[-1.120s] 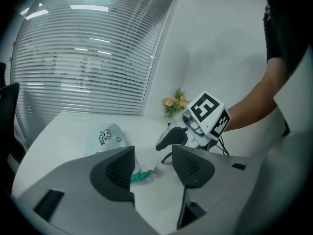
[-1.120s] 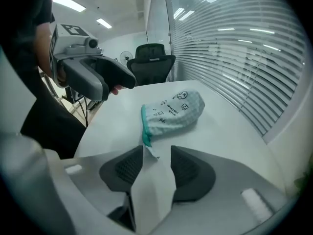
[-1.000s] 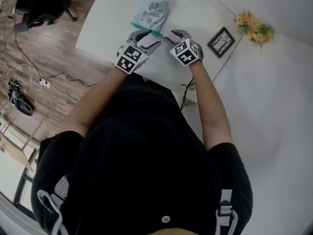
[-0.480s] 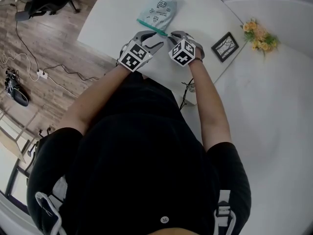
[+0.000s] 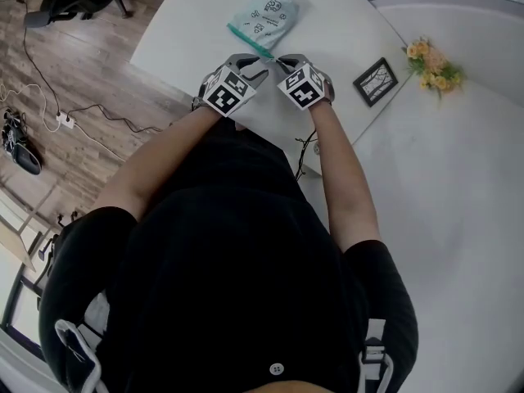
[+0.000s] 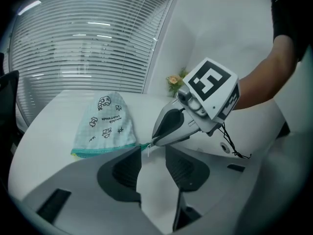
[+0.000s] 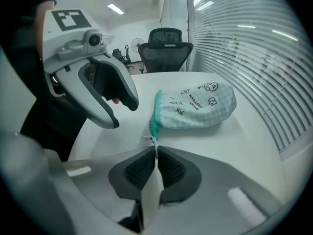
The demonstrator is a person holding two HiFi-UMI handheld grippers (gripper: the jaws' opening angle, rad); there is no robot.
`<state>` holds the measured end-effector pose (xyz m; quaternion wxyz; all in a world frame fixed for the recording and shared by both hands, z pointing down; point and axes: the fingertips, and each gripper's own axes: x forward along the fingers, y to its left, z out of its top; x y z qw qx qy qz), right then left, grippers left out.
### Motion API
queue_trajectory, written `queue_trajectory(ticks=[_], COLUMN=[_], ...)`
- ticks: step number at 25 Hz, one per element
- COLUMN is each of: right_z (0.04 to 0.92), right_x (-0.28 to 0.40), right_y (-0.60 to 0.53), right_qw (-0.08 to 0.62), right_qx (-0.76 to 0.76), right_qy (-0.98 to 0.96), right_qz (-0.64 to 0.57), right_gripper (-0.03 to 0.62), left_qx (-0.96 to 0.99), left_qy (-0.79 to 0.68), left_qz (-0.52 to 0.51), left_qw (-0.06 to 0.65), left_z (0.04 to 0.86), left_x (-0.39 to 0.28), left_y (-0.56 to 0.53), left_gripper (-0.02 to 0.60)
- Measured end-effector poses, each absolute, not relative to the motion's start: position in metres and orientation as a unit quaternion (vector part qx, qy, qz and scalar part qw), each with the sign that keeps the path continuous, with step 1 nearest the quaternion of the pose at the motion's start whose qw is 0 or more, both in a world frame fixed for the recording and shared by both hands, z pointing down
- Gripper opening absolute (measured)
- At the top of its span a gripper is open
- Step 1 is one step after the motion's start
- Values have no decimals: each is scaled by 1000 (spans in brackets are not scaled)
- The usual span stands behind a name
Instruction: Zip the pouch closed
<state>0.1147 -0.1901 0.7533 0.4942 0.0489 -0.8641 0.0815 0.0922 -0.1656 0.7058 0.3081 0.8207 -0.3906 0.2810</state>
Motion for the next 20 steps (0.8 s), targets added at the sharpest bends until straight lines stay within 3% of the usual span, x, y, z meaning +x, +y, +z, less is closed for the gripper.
queue_trajectory(ticks=[9, 20], right_z=[728, 717], right_x=[91, 78], right_y=[-179, -170], right_qw=[469, 470], right_qx=[62, 71], right_qy=[-874, -872], right_qz=[111, 117], right_gripper=[25, 25], left_qx=[807, 798], left_qy=[-379, -353], left_qz=[303, 320], left_qw=[337, 371], left_z=[725, 731], left_x=[78, 75], left_y=[-160, -162], left_gripper=[147, 57])
